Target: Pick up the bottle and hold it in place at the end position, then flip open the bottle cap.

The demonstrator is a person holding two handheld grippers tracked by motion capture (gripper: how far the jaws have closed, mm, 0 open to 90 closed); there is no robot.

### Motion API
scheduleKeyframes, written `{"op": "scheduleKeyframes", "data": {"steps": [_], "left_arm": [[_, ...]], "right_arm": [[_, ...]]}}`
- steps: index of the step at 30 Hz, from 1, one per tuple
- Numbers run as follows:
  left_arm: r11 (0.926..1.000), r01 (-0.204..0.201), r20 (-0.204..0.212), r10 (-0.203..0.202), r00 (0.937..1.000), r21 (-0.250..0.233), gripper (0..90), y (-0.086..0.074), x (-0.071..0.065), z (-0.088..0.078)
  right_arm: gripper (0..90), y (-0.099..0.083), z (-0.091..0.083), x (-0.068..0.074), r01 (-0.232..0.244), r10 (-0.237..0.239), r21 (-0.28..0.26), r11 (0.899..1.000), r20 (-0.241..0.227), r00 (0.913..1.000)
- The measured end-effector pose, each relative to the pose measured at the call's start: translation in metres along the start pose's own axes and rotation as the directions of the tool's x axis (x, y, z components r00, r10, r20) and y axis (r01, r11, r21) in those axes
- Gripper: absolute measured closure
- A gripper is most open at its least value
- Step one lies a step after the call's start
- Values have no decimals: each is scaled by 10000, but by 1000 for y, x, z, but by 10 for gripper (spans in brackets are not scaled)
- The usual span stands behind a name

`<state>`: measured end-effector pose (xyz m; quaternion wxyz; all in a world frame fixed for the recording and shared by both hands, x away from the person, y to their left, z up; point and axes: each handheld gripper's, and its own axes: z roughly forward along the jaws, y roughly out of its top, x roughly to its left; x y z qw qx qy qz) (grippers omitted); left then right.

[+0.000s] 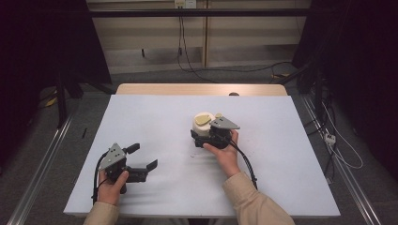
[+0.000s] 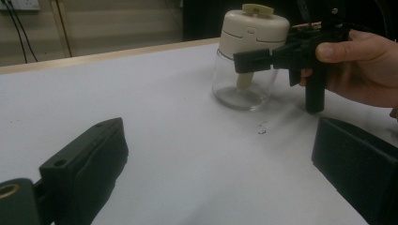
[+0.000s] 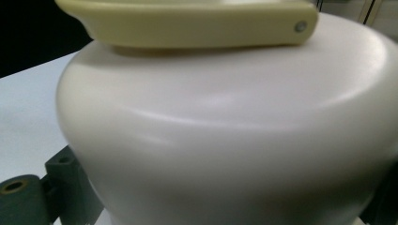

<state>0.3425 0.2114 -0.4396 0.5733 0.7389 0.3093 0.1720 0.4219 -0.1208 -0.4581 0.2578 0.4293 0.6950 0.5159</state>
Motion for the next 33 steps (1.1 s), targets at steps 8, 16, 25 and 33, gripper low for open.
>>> {"op": "scheduleKeyframes", "data": {"steps": [8,16,25,33], "left_arm": [[9999,169,204,-168,9997,-23,34,5,-1,5],[9996,256,59,-255,9997,-122,34,10,-1,8],[9998,205,115,-205,9997,8,35,15,-1,17],[9996,282,160,-281,9995,-27,38,22,-3,22]], "right_arm": [[59,0,0,0,-17,18,10,10000,-22,10000],[59,0,0,0,-36,36,21,10000,-25,10000],[58,0,0,-1,-37,37,27,10000,-38,10000],[58,0,0,0,-68,68,13,10000,-25,10000]]}}
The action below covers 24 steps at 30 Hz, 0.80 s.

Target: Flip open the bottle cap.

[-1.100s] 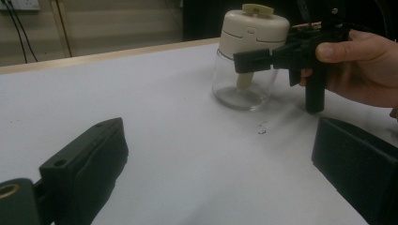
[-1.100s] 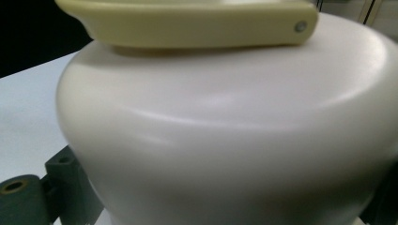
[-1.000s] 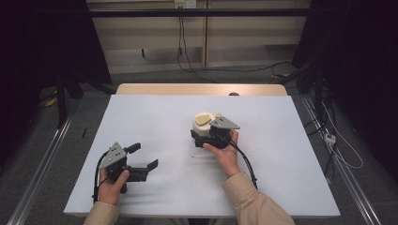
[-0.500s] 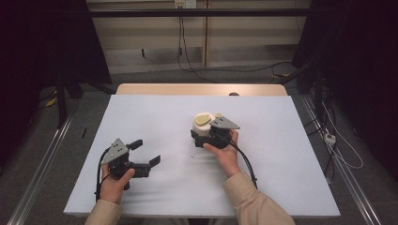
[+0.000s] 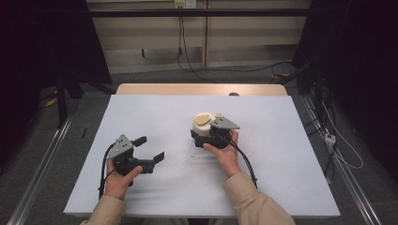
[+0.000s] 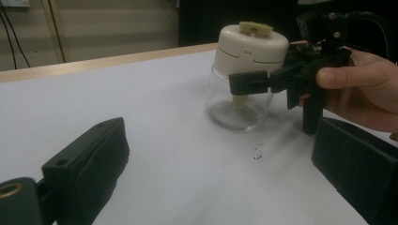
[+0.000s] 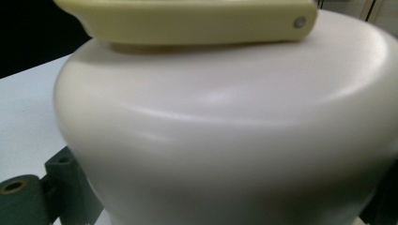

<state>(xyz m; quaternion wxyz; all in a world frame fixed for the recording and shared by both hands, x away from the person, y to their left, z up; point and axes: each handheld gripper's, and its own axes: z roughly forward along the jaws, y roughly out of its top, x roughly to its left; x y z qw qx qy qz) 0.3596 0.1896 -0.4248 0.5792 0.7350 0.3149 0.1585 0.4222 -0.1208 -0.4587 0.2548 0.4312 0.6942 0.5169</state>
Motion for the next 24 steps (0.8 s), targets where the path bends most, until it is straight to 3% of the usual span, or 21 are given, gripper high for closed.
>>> {"op": "scheduleKeyframes", "data": {"steps": [8,24], "left_arm": [[9997,33,-17,-32,10000,247,52,6,0,9],[9976,138,408,-166,9990,675,167,19,-5,34]], "right_arm": [[58,0,0,0,4,-4,30,10000,-2,10000],[58,0,0,-1,-19,19,28,10000,-19,10000]]}}
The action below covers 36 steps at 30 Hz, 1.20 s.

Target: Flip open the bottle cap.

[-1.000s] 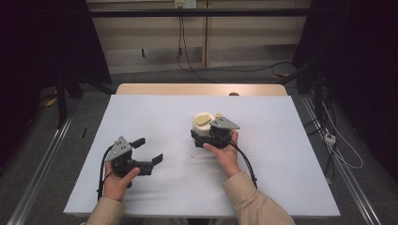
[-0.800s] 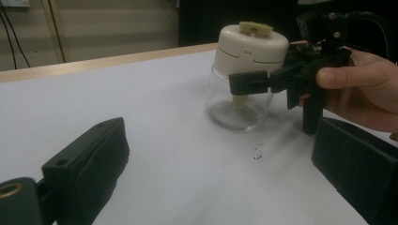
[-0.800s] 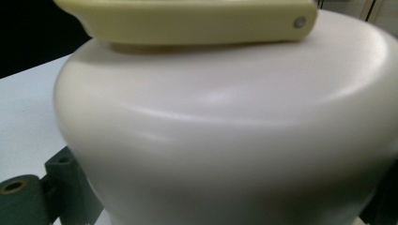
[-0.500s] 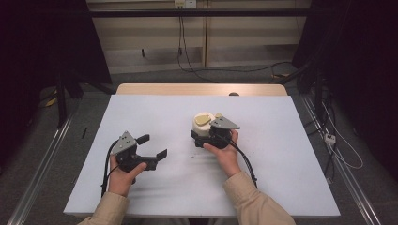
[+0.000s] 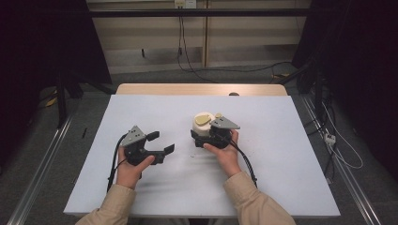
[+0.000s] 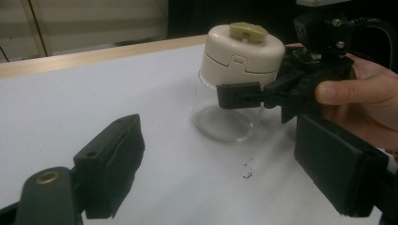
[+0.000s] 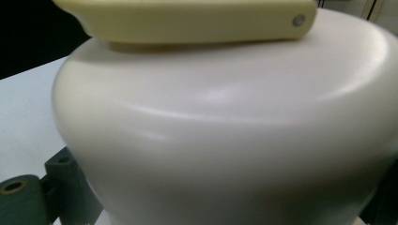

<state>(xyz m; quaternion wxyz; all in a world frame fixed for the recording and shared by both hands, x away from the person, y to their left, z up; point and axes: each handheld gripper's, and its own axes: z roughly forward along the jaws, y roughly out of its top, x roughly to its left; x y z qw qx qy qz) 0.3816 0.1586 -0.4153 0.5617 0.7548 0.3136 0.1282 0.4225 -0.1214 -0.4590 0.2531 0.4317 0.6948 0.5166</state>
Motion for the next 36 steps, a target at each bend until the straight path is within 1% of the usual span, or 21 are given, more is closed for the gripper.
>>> {"op": "scheduleKeyframes", "data": {"steps": [3,4,8,10,13,16,19,21,25,27,28,31,34,36], "left_arm": [[9999,111,126,-112,9999,57,228,3,-1,5],[9999,89,164,-90,9998,90,238,4,-1,6],[9998,156,151,-158,9998,145,320,8,0,11],[9996,220,101,-222,9997,154,344,11,0,13],[9993,210,60,-211,9998,307,395,14,0,16],[9990,302,162,-308,9994,338,455,16,0,20],[9984,308,169,-316,9994,477,504,19,0,24],[9982,206,224,-219,9995,567,539,22,-1,27],[9984,126,223,-138,9997,548,596,26,-2,32],[9979,75,244,-91,9997,641,642,28,-1,35],[9978,76,222,-91,9997,651,647,29,-1,36],[9973,-11,366,-16,9993,733,692,33,-2,41],[9975,76,488,-110,9987,700,732,35,-4,44],[9974,-20,405,-9,9992,725,753,37,-5,46]], "right_arm": [[58,0,0,0,-17,17,-14,10000,-6,10000],[58,0,0,0,-24,24,-4,10000,-4,10000],[58,0,0,0,-31,31,-8,10000,-14,10000],[58,0,0,0,-36,36,-3,10000,-17,10000],[58,0,0,0,-34,34,-3,10000,-34,10000],[57,0,0,0,-44,44,-2,10000,-33,10000],[57,0,0,0,-40,40,-3,10000,-31,10000],[57,0,0,0,-44,44,0,10000,-28,10000],[57,0,0,0,-75,75,11,10000,-23,10000],[57,0,0,0,-80,80,11,10000,-25,10000],[57,0,0,0,-82,82,14,10000,-23,10000],[57,0,0,0,-87,87,10,10000,-31,10000],[57,0,0,0,-101,101,7,9999,-24,9999],[56,0,0,0,-113,113,5,9999,-16,9999]]}}
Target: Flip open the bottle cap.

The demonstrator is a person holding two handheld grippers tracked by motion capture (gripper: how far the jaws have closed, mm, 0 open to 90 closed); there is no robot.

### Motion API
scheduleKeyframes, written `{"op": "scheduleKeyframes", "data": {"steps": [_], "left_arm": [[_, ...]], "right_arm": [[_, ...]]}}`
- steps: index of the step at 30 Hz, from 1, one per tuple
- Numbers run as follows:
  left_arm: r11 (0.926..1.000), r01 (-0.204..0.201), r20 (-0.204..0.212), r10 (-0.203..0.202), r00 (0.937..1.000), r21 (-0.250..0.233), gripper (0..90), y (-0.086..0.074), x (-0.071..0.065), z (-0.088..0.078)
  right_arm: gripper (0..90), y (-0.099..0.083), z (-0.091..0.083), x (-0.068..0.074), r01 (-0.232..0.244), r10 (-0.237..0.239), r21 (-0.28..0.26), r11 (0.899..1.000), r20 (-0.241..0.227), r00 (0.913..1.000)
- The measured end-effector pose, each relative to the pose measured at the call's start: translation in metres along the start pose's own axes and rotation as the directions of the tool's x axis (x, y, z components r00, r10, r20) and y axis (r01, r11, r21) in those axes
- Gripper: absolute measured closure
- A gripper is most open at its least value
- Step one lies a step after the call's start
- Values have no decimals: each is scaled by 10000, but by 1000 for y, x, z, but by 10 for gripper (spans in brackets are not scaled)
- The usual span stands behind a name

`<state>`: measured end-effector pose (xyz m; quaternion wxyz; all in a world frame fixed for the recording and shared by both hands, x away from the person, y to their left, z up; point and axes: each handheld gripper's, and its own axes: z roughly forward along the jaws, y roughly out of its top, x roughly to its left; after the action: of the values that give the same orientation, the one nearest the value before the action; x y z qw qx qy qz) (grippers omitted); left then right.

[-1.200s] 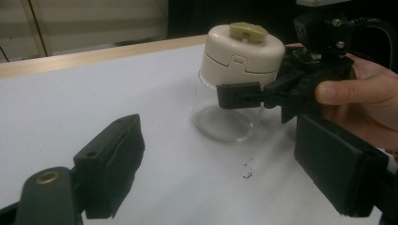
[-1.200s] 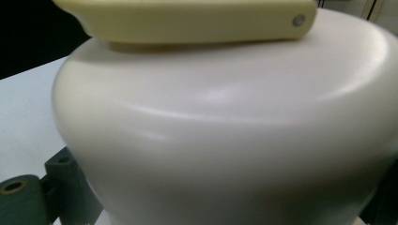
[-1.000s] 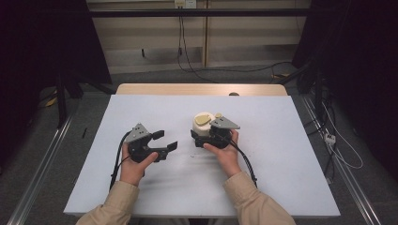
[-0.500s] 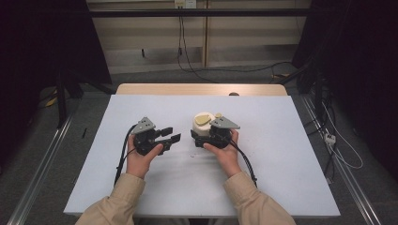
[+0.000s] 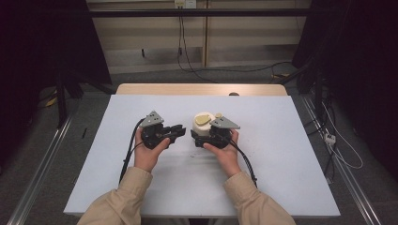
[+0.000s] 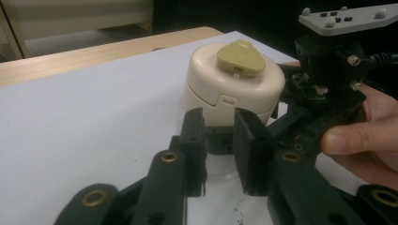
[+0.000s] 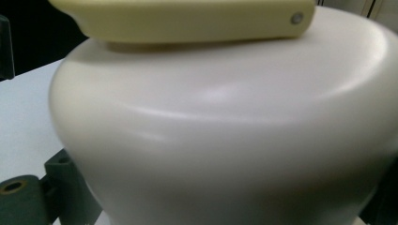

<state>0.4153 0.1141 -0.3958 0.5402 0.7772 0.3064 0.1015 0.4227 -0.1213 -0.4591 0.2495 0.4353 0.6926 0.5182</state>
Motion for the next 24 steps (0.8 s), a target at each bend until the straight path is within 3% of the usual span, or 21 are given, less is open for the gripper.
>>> {"op": "scheduleKeyframes", "data": {"steps": [16,24], "left_arm": [[9999,41,254,-45,9997,167,899,18,-2,14],[9995,149,266,-157,9995,296,900,21,-1,22]], "right_arm": [[56,0,0,0,-25,25,21,10000,2,10000],[56,0,0,0,-42,42,28,10000,9,10000]]}}
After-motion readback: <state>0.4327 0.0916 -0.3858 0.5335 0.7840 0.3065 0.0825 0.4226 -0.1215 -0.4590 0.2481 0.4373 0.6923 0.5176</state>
